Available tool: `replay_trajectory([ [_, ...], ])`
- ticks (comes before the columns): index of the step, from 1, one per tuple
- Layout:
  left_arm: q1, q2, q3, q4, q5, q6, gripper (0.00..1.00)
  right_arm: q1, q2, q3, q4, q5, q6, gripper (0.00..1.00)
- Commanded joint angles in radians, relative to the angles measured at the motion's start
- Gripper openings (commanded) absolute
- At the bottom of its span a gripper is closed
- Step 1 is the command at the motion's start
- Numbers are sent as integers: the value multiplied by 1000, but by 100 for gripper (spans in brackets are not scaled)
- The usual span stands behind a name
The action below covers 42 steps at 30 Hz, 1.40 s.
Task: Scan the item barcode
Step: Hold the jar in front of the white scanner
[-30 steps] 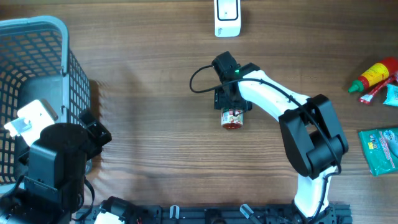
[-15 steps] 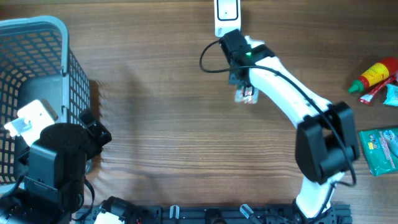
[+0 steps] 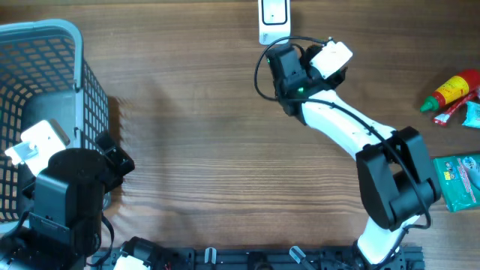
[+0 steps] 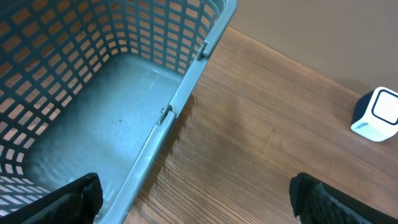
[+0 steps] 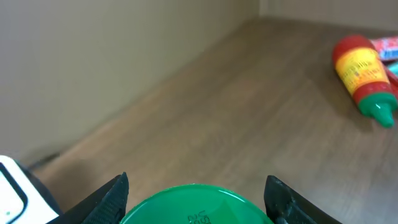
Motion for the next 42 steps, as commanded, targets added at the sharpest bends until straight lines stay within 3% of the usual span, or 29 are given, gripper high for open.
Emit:
replay_trajectory([
  [1, 3, 1, 8, 3, 1, -14, 100, 4, 55, -29, 83, 15, -179, 48],
  [4, 3, 1, 8, 3, 1, -13, 100, 4, 130, -29, 141, 24, -243, 50],
  [10, 3, 1, 8, 3, 1, -13, 100, 16, 219, -29, 220, 23, -349, 70],
  [14, 3, 1, 8, 3, 1, -13, 100, 74, 180, -29, 257, 23, -436, 97],
  [15, 3, 1, 8, 3, 1, -13, 100, 96, 151, -29, 240, 16, -435, 100],
  [18, 3, 1, 8, 3, 1, -13, 100, 139, 19, -29, 111, -86, -430, 100],
  [21, 3, 1, 8, 3, 1, -13, 100, 119, -156, -13, -61, -333, -403, 100],
  [26, 3, 1, 8, 3, 1, -13, 100, -80, -358, 52, -289, -843, -325, 100],
  [28, 3, 1, 8, 3, 1, -13, 100, -176, -348, 98, -406, -1055, -328, 99],
  [31, 3, 1, 8, 3, 1, -13, 100, -248, -310, 121, -494, -1171, -327, 100],
  [38, 3, 1, 8, 3, 1, -13, 100, -263, -18, 419, -809, -1203, -303, 99],
  [42, 3, 1, 8, 3, 1, -13, 100, -267, 151, 526, -891, -1167, -303, 99],
])
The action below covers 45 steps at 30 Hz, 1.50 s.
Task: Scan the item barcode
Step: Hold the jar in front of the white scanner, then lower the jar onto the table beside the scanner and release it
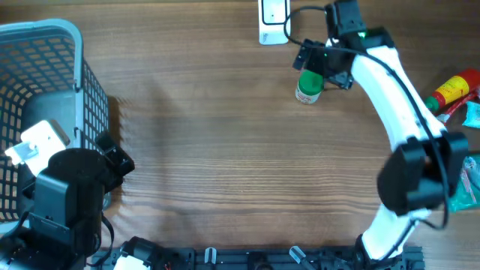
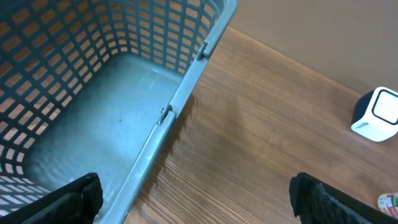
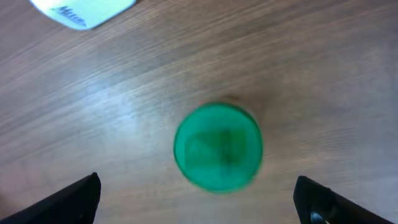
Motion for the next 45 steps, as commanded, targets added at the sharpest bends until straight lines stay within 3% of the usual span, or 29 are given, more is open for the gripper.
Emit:
replay_trajectory([
  [1, 3, 1, 8, 3, 1, -13, 100, -2, 132, 71, -39, 21, 13, 99],
  [6, 3, 1, 8, 3, 1, -13, 100, -2, 190, 72, -31, 73, 15, 99],
  [9, 3, 1, 8, 3, 1, -14, 100, -2, 198, 71, -43, 72, 38, 85],
  [11, 3, 1, 8, 3, 1, -13, 100, -2, 197, 71, -57, 72, 125, 70],
  [15, 3, 1, 8, 3, 1, -13, 100, -2, 197, 71, -100, 51, 283, 62],
  [19, 3, 1, 8, 3, 1, -13, 100, -2, 178, 71, -200, 11, 619, 64],
  [22, 3, 1, 8, 3, 1, -13, 100, 2, 149, 71, -266, -140, 1097, 73],
  [24, 3, 1, 8, 3, 1, -13, 100, 11, 148, 71, -254, -262, 1249, 82],
  [26, 3, 1, 8, 3, 1, -13, 100, 22, 148, 71, -230, -402, 1307, 85],
  [31, 3, 1, 8, 3, 1, -13, 100, 27, 102, 71, -211, -452, 1238, 88],
  [38, 3, 1, 8, 3, 1, -13, 100, 27, -185, 71, -161, -371, 670, 89],
  [45, 3, 1, 8, 3, 1, -14, 100, 27, -445, 71, -182, -331, 289, 94],
])
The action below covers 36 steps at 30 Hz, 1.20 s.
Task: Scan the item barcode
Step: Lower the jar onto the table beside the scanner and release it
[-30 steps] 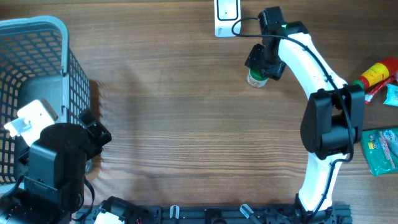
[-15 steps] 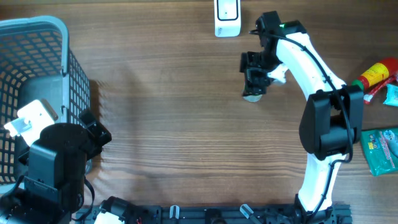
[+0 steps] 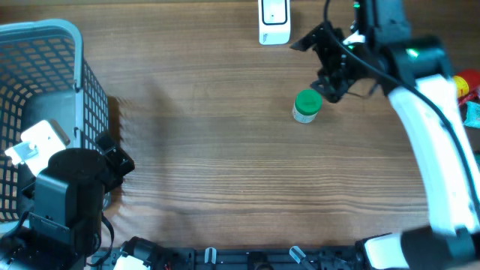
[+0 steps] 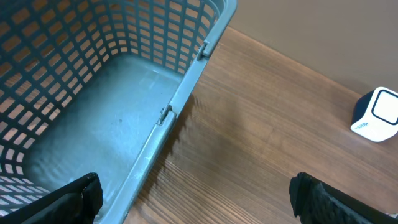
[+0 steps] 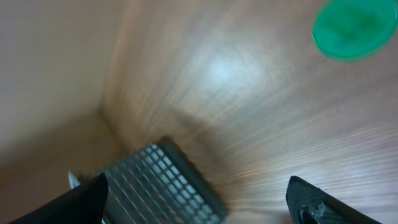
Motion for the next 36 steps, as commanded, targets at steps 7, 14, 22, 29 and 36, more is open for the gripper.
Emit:
replay_trajectory([
  [7, 3, 1, 8, 2, 1, -14, 100, 0, -154, 11, -223, 42, -286, 96],
  [14, 3, 1, 8, 2, 1, -13, 100, 0, -154, 11, -368, 176, -351, 97],
  [22, 3, 1, 8, 2, 1, -13, 100, 0, -154, 10, -452, 368, -376, 100],
  [29, 3, 1, 8, 2, 1, -13, 100, 0, -136, -99, -253, 433, -597, 100],
  [36, 3, 1, 8, 2, 1, -13, 100, 0, -46, -193, -67, 415, -463, 100],
])
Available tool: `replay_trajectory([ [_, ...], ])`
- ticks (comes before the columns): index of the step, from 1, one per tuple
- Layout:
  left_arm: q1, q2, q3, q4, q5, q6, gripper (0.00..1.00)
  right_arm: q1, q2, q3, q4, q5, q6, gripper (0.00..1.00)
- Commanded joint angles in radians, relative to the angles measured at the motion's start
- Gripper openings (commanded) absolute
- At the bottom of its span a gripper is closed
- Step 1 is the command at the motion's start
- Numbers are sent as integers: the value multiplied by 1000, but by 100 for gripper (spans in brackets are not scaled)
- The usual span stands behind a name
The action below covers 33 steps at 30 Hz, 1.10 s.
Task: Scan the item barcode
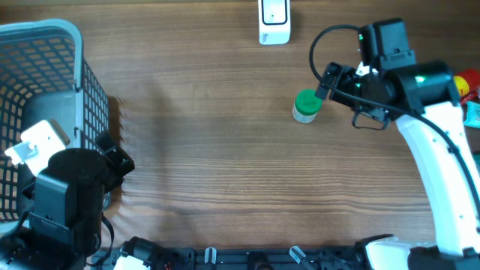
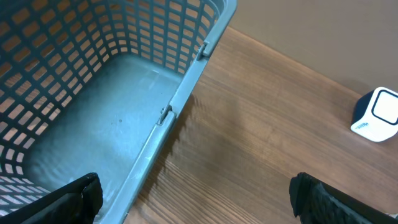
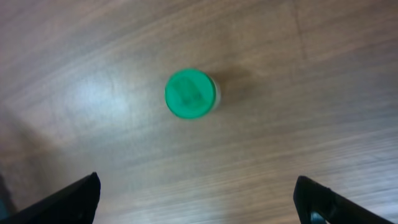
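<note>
A small bottle with a green cap (image 1: 306, 105) stands upright on the wooden table, right of centre. It also shows from above in the right wrist view (image 3: 189, 94). My right gripper (image 1: 328, 82) hovers just right of the bottle and above it, open (image 3: 199, 211), with nothing between its fingers. The white barcode scanner (image 1: 274, 19) stands at the table's far edge, up and left of the bottle, and appears at the right in the left wrist view (image 2: 379, 115). My left gripper (image 2: 196, 199) is open over the basket's edge.
A blue-grey mesh basket (image 1: 45, 34) fills the left end of the table, with its rim (image 2: 180, 93) close under my left wrist. A red sauce bottle (image 1: 469, 81) and a teal packet (image 1: 474, 114) lie at the far right edge.
My right gripper, then tilted near the scanner, is now lower, just right of the bottle, and its camera looks straight down on the green cap. The bottle and left arm have not moved.
My right gripper was shut on the green-capped bottle beside the scanner. Then the bottle stood on the table below the scanner with the gripper open over it. Then the gripper was tilted away from it, and now it hovers open beside the standing bottle.
</note>
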Motion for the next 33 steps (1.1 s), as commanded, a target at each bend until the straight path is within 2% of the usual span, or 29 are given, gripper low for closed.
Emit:
replay_trajectory([
  [1, 3, 1, 8, 3, 1, -13, 100, 0, 50, -11, 45, 11, 45, 100],
  [3, 3, 1, 8, 3, 1, -13, 100, 0, 69, -11, 64, 13, -16, 100],
  [10, 3, 1, 8, 3, 1, -13, 100, 0, 192, -10, 140, 14, -370, 100],
  [15, 3, 1, 8, 3, 1, -13, 100, 0, 324, -10, 196, -61, -490, 100],
  [18, 3, 1, 8, 3, 1, -13, 100, 0, 390, -10, 225, -65, -483, 100],
  [20, 3, 1, 8, 3, 1, -13, 100, 3, 425, -10, 244, -69, -398, 100],
  [22, 3, 1, 8, 3, 1, -13, 100, 13, 455, -10, 285, -68, -373, 100],
  [24, 3, 1, 8, 3, 1, -13, 100, 21, 484, -10, 312, -68, -379, 100],
  [28, 3, 1, 8, 3, 1, -13, 100, 36, 569, -10, 279, -63, -515, 99],
  [32, 3, 1, 8, 3, 1, -13, 100, 40, 601, -10, 211, 27, -430, 80],
  [33, 3, 1, 8, 3, 1, -13, 100, 40, 600, -10, 204, 43, -401, 79],
])
